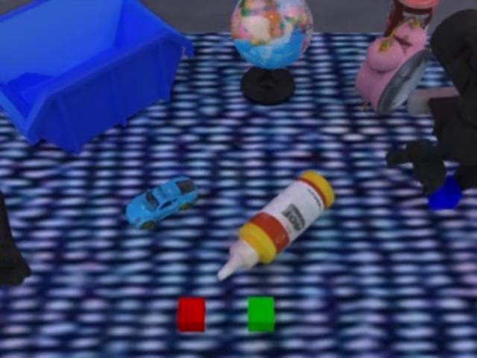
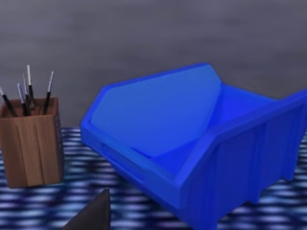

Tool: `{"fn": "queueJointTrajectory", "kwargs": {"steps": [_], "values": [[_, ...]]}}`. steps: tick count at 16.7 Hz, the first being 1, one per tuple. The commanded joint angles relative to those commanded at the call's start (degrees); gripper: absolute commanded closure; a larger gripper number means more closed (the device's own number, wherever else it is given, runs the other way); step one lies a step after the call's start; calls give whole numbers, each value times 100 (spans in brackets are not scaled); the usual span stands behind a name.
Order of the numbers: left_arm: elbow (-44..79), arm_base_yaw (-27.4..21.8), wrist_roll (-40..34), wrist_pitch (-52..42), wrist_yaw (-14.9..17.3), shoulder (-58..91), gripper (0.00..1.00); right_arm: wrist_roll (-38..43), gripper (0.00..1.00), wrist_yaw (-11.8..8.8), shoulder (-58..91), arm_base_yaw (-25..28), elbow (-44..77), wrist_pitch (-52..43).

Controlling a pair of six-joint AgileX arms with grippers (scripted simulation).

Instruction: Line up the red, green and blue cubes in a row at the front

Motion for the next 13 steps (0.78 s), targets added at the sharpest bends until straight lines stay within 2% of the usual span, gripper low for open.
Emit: {"fn": "queueJointTrajectory", "kwargs": {"steps": [4,6,9,13], "values": [[0,0,0,0,0,0,0,23,100,-2,15,-15,-13,10],[0,0,0,0,0,0,0,224,100,7,-49,169,-58,-5],[0,0,0,0,0,0,0,920,100,35,-251,780,-241,-69],[0,0,0,0,0,0,0,2281,100,82,-653,1893,-617,-174]]}}
